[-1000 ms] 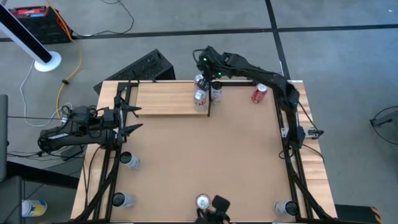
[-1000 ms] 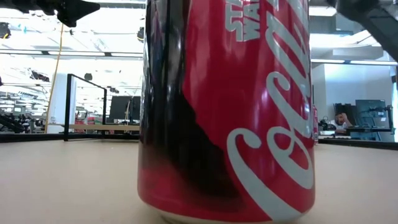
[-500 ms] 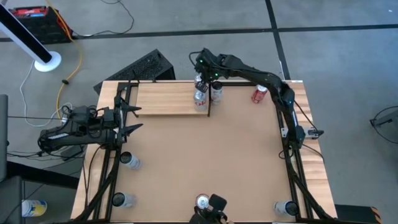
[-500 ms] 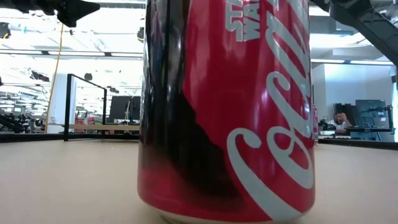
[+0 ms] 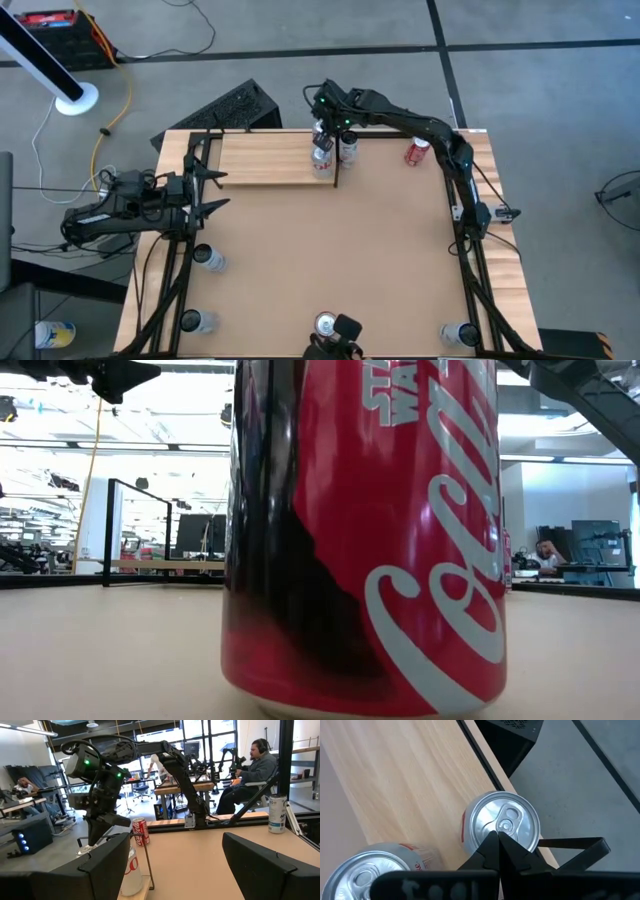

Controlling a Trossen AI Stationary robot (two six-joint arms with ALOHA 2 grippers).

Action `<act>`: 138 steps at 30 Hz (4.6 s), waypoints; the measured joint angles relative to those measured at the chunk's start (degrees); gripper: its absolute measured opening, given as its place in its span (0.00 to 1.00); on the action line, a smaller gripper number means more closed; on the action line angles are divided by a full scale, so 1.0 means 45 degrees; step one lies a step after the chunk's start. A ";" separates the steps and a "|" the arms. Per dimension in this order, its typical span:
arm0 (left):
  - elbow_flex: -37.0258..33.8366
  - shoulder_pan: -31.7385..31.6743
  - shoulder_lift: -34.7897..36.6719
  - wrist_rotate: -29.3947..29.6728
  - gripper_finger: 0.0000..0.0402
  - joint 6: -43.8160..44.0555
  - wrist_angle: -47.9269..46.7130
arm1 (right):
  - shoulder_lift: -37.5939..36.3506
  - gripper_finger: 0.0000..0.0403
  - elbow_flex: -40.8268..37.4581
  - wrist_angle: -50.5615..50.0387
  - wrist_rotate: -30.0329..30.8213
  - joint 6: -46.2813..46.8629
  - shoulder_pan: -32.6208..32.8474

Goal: Place canned beverage on shelf
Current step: Adjust the silver and red soda can on the shelf, then put the top red and white soda can on the shelf

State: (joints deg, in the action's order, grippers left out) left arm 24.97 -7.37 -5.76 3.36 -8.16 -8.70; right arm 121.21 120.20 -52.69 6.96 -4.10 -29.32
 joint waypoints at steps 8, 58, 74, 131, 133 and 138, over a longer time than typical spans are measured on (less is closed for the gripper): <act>0.0003 0.0000 0.0000 0.0005 0.76 0.0000 -0.0003 | 0.0005 0.05 -0.0156 0.0135 -0.0010 0.0045 0.0010; 0.1796 0.0250 -0.4631 0.0672 0.72 0.1307 -0.0568 | -1.3390 0.05 -1.5963 0.8463 0.3141 0.0590 0.9479; 0.1806 0.0250 -0.4551 0.0746 0.72 0.0164 -0.2659 | -1.7374 0.11 -1.6651 0.8450 0.3129 0.2802 0.3059; 0.1287 0.0255 -0.4459 0.0063 0.72 -0.0180 -0.1999 | -1.0826 0.89 -1.4071 0.2079 0.1428 0.4143 -0.5640; 0.1287 0.0255 -0.4459 0.0063 0.72 -0.0179 -0.1999 | -1.0826 0.92 -1.4071 0.2058 0.1428 0.4139 -0.5775; 0.1287 0.0255 -0.4461 0.0051 0.72 -0.0136 -0.2001 | -1.0826 0.94 -1.4484 0.2594 0.1433 0.4152 -0.5867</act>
State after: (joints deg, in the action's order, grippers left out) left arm 30.76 -6.22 -25.83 3.58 -8.78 -17.70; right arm 72.49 55.03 -41.02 13.41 14.58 -55.72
